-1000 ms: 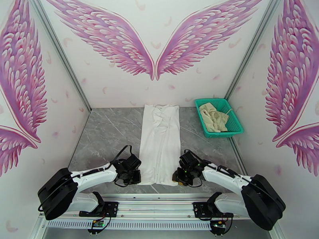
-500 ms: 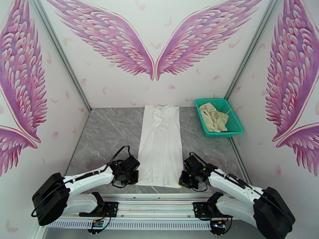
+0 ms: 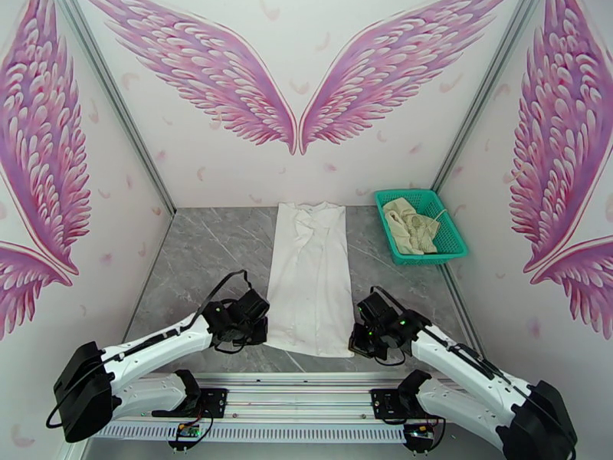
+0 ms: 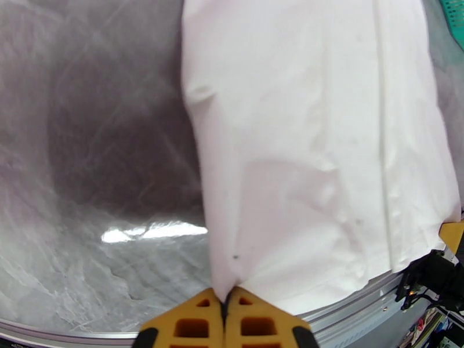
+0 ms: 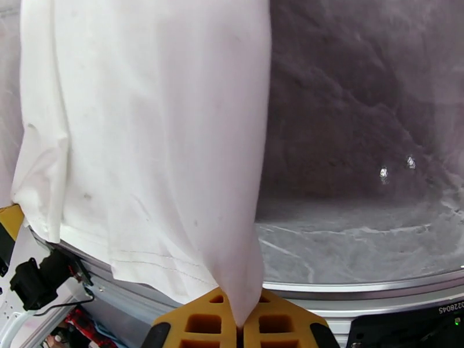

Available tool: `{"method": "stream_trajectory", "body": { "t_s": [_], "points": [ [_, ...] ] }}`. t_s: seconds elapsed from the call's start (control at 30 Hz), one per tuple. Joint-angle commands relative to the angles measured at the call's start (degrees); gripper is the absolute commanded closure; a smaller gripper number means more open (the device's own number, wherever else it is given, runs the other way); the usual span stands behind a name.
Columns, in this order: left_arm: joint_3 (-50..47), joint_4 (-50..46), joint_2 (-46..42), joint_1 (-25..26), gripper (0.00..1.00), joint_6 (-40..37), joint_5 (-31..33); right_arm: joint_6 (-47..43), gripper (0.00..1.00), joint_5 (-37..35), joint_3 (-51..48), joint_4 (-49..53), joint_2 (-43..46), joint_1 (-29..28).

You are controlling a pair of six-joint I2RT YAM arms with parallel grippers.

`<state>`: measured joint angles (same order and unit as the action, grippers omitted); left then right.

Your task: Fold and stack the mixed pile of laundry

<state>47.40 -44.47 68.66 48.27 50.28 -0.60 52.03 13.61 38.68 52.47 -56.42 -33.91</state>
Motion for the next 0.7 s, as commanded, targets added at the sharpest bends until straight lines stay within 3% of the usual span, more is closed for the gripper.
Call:
{"method": "stream_trajectory", "body": {
  "t_s": [0.0,0.3,0.67],
  "points": [
    [7.7,-4.6,2.0,-1.5,1.00,-4.3,3.3,-0.8,0.94,-5.6,8.0,6.5,-1.8,0.3],
    [25.1,-4.7,12.3,-11.8,1.00,-14.9,2.6,-9.9,0.96,-11.7,30.5,10.4,-15.5,7.4],
    [45.5,1.4,31.9,-20.9,1.00,-20.2,-2.3,-16.0,0.96,-7.0,50.2,3.6,-37.1,17.3]
  ]
}}
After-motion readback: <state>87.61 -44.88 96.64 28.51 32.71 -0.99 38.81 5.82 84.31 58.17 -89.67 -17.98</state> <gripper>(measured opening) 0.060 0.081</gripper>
